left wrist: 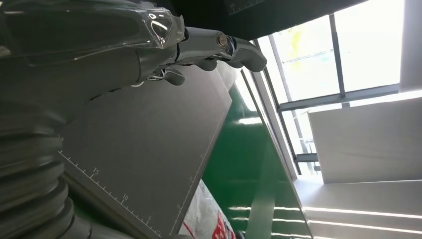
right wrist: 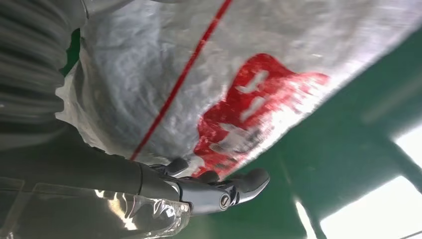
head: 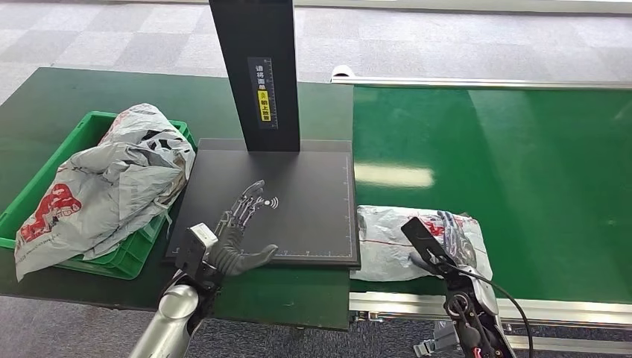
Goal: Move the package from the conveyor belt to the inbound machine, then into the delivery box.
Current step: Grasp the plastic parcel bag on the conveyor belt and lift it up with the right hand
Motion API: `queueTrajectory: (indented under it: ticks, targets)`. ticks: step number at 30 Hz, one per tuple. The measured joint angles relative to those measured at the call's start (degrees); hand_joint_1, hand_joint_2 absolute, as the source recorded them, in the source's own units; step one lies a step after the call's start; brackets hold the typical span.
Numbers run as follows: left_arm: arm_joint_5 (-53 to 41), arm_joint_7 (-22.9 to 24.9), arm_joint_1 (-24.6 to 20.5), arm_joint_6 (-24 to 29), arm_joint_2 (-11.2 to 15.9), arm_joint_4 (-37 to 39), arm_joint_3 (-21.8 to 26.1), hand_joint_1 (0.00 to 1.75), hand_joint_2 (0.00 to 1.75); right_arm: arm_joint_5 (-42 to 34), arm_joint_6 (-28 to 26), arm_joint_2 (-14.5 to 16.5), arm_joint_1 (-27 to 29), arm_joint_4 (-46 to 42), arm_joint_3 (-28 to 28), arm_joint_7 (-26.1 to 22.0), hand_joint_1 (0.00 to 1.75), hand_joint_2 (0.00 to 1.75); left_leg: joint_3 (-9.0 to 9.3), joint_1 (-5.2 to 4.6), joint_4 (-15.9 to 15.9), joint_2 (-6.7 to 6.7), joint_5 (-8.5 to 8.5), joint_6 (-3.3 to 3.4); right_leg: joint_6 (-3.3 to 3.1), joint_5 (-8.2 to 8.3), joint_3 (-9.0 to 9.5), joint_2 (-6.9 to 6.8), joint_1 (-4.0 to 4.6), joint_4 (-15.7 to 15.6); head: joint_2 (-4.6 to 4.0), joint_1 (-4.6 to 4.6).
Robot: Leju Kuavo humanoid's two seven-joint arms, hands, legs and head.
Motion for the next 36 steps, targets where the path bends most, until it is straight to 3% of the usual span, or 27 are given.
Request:
queueTrajectory:
  ticks: [9, 13, 25, 36]
  targets:
    - [-0.9, 1.1, 0.3, 0.5, -1.0, -0.1, 0.1, 0.0, 1.75, 4.0, 4.6, -0.1, -3.3, 7.5, -1.7, 3.7, 0.0, 1.75, 0.15, 0.0, 0.0, -0.05, 0.01, 0.01, 0.01, -0.01, 0.18, -0.04, 0.01, 0.0, 0.0, 0.01]
    - [-1.6, 1.7, 0.2, 0.3, -1.5, -0.1, 0.2, 0.0, 1.75, 5.6, 8.5, 0.1, -4.9, 9.9, -1.8, 4.0, 1.74, 1.75, 0.37, 0.0, 0.0, -0.03, 0.01, 0.02, 0.01, -0.01, 0.4, -0.03, 0.01, -0.1, 0.0, 0.0]
    - [-2.3, 2.4, 0.7, 0.4, -2.4, -1.0, 0.8, 0.0, 1.75, 6.2, 11.0, 0.7, -7.9, 13.8, -2.2, 1.2, 1.75, 1.75, 0.84, 0.01, 0.0, 0.02, -0.06, 0.06, 0.03, -0.03, 0.89, -0.01, 0.06, -0.2, 0.0, 0.0]
    - [-2.5, 3.4, 2.5, 0.5, -2.4, -3.7, 1.3, 0.0, 1.75, -1.2, 12.4, 1.1, -4.9, 9.2, -3.1, -6.7, 1.75, 1.75, 0.72, 0.08, 0.0, 0.04, -0.07, 0.04, 0.03, -0.03, 0.8, 0.04, 0.1, -0.2, 0.0, 0.01]
